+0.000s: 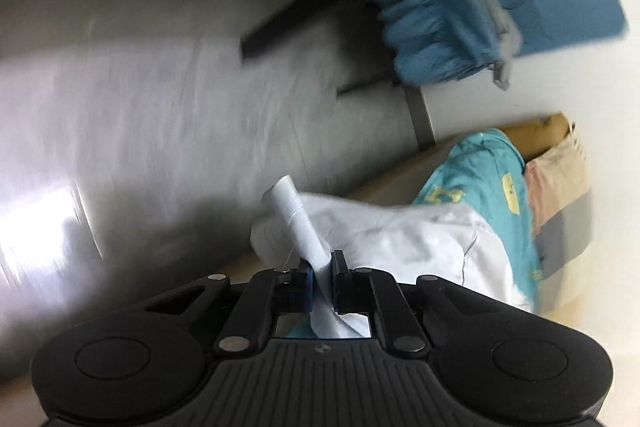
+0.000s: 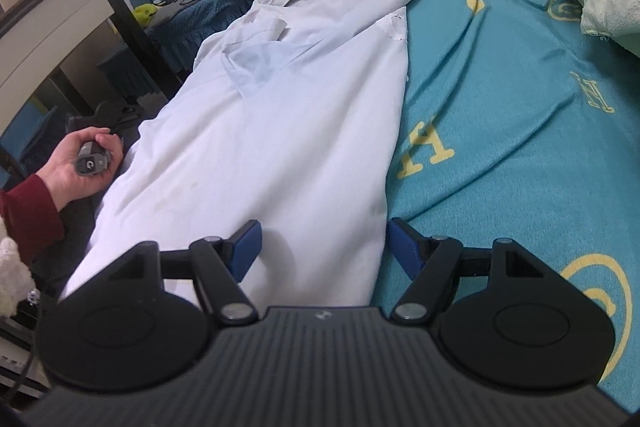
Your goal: Fold clothes
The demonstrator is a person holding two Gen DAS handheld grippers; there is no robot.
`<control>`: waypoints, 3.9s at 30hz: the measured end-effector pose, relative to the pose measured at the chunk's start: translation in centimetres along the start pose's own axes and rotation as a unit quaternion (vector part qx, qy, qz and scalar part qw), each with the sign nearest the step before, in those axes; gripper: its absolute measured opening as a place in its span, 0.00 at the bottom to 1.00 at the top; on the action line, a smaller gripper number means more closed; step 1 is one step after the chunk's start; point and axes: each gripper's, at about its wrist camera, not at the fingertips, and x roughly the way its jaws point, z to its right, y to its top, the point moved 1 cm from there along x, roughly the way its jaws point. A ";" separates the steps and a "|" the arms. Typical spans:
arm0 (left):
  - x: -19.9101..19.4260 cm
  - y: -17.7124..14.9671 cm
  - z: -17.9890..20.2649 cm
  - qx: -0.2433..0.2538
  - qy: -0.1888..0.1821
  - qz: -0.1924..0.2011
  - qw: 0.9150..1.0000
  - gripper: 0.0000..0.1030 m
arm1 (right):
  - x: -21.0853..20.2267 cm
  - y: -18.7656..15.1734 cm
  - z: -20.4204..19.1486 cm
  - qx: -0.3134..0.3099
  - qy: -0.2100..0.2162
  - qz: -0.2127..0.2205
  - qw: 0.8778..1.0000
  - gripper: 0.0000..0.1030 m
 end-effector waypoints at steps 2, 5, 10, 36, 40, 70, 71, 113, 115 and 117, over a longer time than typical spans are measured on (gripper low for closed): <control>-1.7 -0.1 3.1 0.087 0.023 0.041 0.995 0.07 | -0.2 0.1 0.1 0.008 0.004 0.001 1.000 0.70; -4.7 -1.3 8.2 0.209 0.052 0.094 0.972 0.06 | -1.0 0.4 0.2 0.018 0.011 0.012 1.000 0.70; -9.3 -6.7 17.4 0.404 0.079 0.162 0.897 0.06 | -2.6 1.1 0.7 0.027 0.020 0.041 0.999 0.70; -19.3 -34.0 18.8 0.576 -0.030 0.043 0.816 0.63 | -3.9 2.3 5.0 0.082 0.046 0.085 0.992 0.70; -27.2 -35.7 15.4 0.569 -0.040 0.066 0.819 0.74 | -4.9 2.1 4.3 0.062 0.060 0.109 0.990 0.70; -32.4 -24.8 6.2 0.436 -0.128 0.072 0.888 0.78 | 14.4 10.2 -15.4 -0.267 -0.035 0.072 0.960 0.53; -32.3 -24.8 6.2 0.437 -0.126 0.071 0.888 0.78 | 15.4 10.2 -15.5 -0.282 -0.054 0.062 0.956 0.38; -31.2 -28.4 6.2 0.484 -0.060 0.069 0.870 0.78 | -5.0 11.0 -4.4 0.014 0.032 0.111 0.993 0.60; -32.0 -28.6 6.1 0.484 -0.066 0.069 0.870 0.78 | -9.5 8.1 -5.0 -0.001 0.035 0.117 0.993 0.60; -32.6 -28.7 5.8 0.481 -0.064 0.068 0.872 0.78 | -13.1 5.2 -5.2 -0.006 0.038 0.121 0.992 0.60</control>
